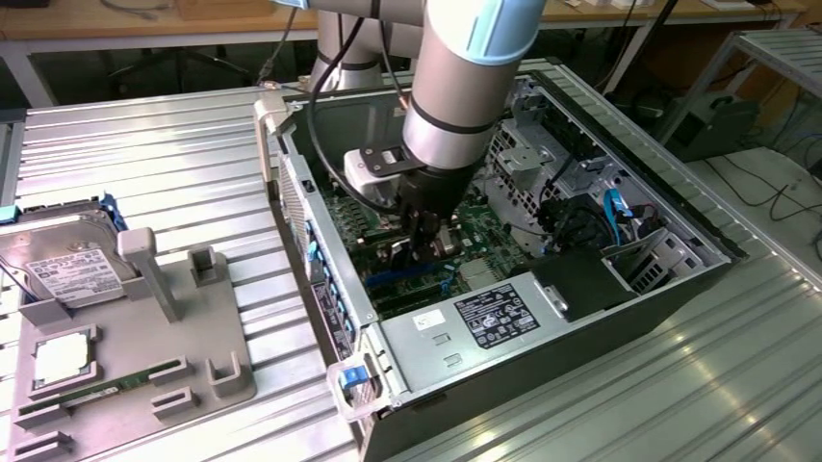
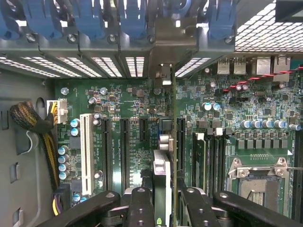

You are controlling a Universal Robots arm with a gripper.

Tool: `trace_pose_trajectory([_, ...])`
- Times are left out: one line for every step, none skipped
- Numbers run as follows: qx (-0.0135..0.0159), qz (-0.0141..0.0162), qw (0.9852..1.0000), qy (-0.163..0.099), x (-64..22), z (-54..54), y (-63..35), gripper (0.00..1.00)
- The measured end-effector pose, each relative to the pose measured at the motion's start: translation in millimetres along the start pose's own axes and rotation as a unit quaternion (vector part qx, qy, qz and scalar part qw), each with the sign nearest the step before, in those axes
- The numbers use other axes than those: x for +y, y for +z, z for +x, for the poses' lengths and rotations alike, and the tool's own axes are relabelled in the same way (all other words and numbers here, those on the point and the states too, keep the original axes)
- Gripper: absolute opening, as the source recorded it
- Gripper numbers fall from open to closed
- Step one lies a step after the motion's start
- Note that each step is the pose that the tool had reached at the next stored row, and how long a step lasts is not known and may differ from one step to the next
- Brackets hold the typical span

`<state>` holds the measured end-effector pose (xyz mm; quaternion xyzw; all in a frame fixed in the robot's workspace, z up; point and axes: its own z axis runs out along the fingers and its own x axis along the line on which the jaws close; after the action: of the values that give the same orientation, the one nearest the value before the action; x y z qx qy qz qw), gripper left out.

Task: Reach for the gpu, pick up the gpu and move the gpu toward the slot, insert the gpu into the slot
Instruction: 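Insert the gpu into the slot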

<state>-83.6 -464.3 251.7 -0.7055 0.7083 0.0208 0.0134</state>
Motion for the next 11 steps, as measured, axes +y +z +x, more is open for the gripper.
trace_pose_trajectory([0.0000,0.0000,1.0000,0.000,0.0,0.0,0.5,0.28])
trace_pose_trajectory([0.0001,0.0000,1.0000,0.000,0.0,0.0,0.9,0.28])
trace_pose_trajectory([0.0000,0.0000,1.0000,0.000,0.0,0.1,1.4,0.28])
trace_pose_trajectory([0.0000,0.0000,1.0000,0.000,0.0,0.1,1.8,0.28])
trace_pose_trajectory([0.0000,0.0000,1.0000,0.000,0.0,0.1,2.2,0.28])
trace_pose_trajectory([0.0000,0.0000,1.0000,0.000,0.0,0.1,2.5,0.28])
trace_pose_trajectory([0.0000,0.0000,1.0000,0.000,0.0,0.1,3.0,0.28])
trace_pose_trajectory([0.0000,0.0000,1.0000,0.000,0.0,0.2,3.3,0.28])
trace_pose_trajectory([0.0000,0.0000,1.0000,0.000,0.0,0.2,3.6,0.28])
trace_pose_trajectory([0.0000,0.0000,1.0000,0.000,0.0,0.2,4.0,0.28])
trace_pose_trajectory([0.0000,0.0000,1.0000,0.000,0.0,0.2,4.4,0.28])
